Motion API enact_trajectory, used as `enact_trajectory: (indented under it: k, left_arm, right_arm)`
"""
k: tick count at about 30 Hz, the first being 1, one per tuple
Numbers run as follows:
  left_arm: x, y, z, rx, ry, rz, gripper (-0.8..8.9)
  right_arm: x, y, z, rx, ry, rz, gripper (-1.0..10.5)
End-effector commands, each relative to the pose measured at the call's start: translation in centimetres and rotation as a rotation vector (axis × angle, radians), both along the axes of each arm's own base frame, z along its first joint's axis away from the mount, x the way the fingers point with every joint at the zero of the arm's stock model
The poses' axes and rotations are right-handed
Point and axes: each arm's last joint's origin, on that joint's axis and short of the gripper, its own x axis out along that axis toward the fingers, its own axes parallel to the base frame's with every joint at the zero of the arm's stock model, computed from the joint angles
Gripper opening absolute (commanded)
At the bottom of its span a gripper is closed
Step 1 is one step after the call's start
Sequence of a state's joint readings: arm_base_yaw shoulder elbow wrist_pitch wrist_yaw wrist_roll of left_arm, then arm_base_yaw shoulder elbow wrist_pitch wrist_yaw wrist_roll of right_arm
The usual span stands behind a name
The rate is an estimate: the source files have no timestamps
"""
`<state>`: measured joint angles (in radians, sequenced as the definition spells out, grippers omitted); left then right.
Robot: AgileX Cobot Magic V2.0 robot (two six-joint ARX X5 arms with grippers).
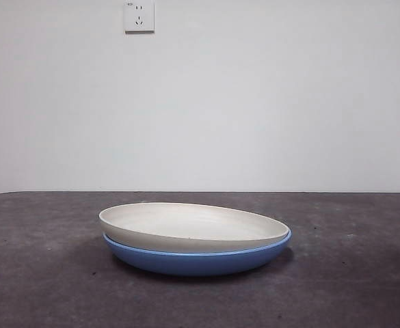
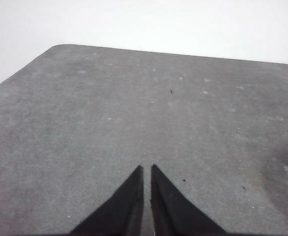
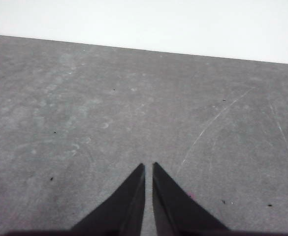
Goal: Pick up the white plate, put it on the blue plate, put it on desk
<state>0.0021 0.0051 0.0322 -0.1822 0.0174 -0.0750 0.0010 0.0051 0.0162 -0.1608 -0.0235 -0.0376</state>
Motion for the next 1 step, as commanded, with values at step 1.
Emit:
enact_trajectory:
  k: [1]
  left_arm:
    - [0.08,0.0,-0.73,0.011,0.024,0.001,0.25]
  right_arm:
    - [0.03,0.03,-0.05,-0.005,-0.007,0.003,0.2]
